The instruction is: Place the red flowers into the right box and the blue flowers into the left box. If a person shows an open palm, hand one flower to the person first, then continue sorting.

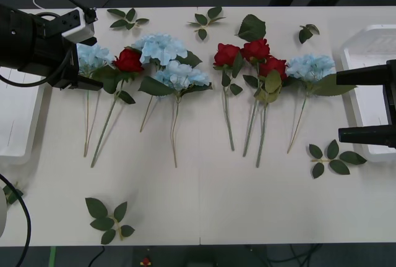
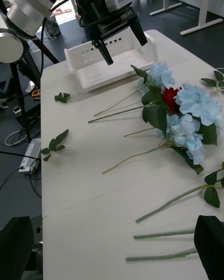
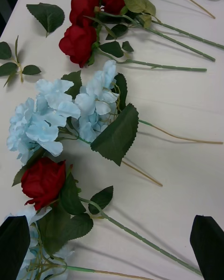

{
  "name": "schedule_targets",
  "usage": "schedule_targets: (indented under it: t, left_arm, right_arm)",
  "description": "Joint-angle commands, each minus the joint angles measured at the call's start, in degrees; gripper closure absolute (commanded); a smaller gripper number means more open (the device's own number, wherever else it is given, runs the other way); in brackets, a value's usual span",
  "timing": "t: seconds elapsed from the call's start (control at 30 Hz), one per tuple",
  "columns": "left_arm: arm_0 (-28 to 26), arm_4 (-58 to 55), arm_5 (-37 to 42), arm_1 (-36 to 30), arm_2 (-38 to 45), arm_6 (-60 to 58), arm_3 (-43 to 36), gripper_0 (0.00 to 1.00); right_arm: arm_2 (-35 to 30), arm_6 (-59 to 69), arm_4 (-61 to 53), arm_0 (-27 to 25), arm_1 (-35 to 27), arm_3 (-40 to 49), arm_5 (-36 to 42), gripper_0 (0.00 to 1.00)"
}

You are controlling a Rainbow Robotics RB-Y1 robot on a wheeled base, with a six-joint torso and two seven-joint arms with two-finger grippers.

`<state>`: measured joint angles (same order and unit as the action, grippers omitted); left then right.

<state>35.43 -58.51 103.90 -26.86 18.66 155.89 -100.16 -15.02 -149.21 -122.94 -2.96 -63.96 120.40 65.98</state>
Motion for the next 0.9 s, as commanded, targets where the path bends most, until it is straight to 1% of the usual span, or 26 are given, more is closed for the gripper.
schedule_targets:
  t: [0.03,0.13,0.17,0.23,0.5,0.6,0.73,0.8,0.9]
  left_arm:
    - [-5.4,0.4,-0.3,-0.6,-1.7,-1.7,0.5,0.0]
    - [-5.8,-1.6,-1.6,-1.4,-1.7,-1.7,-0.3,0.0]
    - [-5.8,-1.9,-1.6,-1.7,-1.8,-1.8,-0.5,0.0]
    - [-5.3,-1.7,-1.4,-2.5,-1.9,-2.0,-1.3,0.0]
    - [-0.8,-2.5,-1.3,-8.3,-2.9,-3.0,-1.2,0.0]
    - [1.3,-3.1,-1.6,-12.5,-6.0,-8.0,0.0,0.0]
    - [4.2,-7.6,-4.1,-20.1,-11.1,-19.3,3.6,0.0]
    - [5.7,-11.5,-6.1,-25.3,-14.6,-27.5,6.7,0.0]
    - [6.0,-16.8,-9.9,-31.7,-19.2,-35.4,10.7,0.0]
  right_arm:
    - [-1.0,-1.6,-0.9,-0.6,1.2,1.5,-0.5,0.0]
    - [-1.0,-1.6,-0.9,-0.6,1.2,1.5,-0.5,0.0]
    - [-0.4,-1.4,-1.0,-2.5,1.7,0.9,-0.9,0.0]
    - [-1.0,-1.7,-1.5,-3.1,1.5,1.0,-2.3,0.0]
    - [-1.1,0.1,-0.2,-4.7,0.5,2.1,-9.2,0.0]
    - [-1.1,5.4,2.8,-4.7,0.3,2.1,-11.2,0.0]
    - [-1.1,15.8,7.8,-4.8,0.1,2.1,-12.7,0.0]
    - [-1.1,24.0,12.2,-4.7,0.0,2.3,-13.2,0.0]
    - [-1.1,35.0,19.2,-4.7,0.0,2.7,-13.4,0.0]
